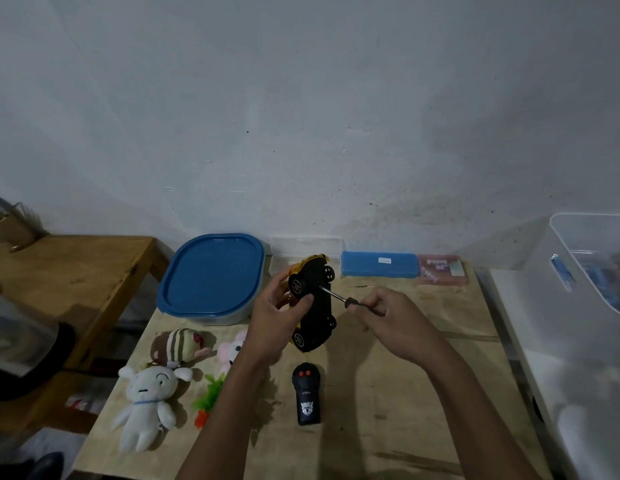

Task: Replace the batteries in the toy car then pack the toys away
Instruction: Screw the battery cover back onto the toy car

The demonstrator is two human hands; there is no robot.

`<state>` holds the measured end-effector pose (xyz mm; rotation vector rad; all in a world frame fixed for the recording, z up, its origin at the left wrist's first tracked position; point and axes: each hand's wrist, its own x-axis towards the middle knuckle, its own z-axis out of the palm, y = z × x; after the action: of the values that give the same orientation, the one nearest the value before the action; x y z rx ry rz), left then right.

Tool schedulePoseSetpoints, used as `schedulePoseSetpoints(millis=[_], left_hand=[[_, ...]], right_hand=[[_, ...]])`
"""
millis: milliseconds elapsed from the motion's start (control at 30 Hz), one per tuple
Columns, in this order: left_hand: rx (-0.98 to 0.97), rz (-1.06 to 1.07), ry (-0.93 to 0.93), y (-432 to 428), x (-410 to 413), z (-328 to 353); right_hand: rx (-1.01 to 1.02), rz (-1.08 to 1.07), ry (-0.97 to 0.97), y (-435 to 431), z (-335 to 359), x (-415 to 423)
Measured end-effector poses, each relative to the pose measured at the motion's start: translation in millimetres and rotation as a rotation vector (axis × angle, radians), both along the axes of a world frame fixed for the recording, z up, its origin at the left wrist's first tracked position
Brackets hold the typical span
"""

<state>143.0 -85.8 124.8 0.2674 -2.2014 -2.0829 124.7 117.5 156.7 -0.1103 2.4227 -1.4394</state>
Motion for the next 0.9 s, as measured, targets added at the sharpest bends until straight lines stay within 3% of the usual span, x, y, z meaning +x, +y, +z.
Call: schedulePoseSetpoints(millis=[200, 400, 467, 600, 700, 900], left_hand=[[-0.037, -0.011, -0.017, 0, 0, -4], [-0.057, -0.016, -0.015, -3, 1, -5], [-0.096, -0.031, -0.018, -2, 2, -5], [-0.054, -0.018, 0.003, -1, 3, -6], [-0.038, -0.033, 0.009, -1, 0, -4], [-0.062, -0.026, 0.013, -4, 2, -7]], right_hand=[[0.012, 0.007, -0.166, -9, 3, 5], [0.053, -0.052, 0.008, -9, 0, 3], [0.013, -0.059, -0.097, -10, 2, 5], [-0.397, -0.102, -0.515, -9, 6, 8], [-0.292, -0.063, -0.431, -10, 3, 7], [0.013, -0.039, -0.044, -7, -2, 4]])
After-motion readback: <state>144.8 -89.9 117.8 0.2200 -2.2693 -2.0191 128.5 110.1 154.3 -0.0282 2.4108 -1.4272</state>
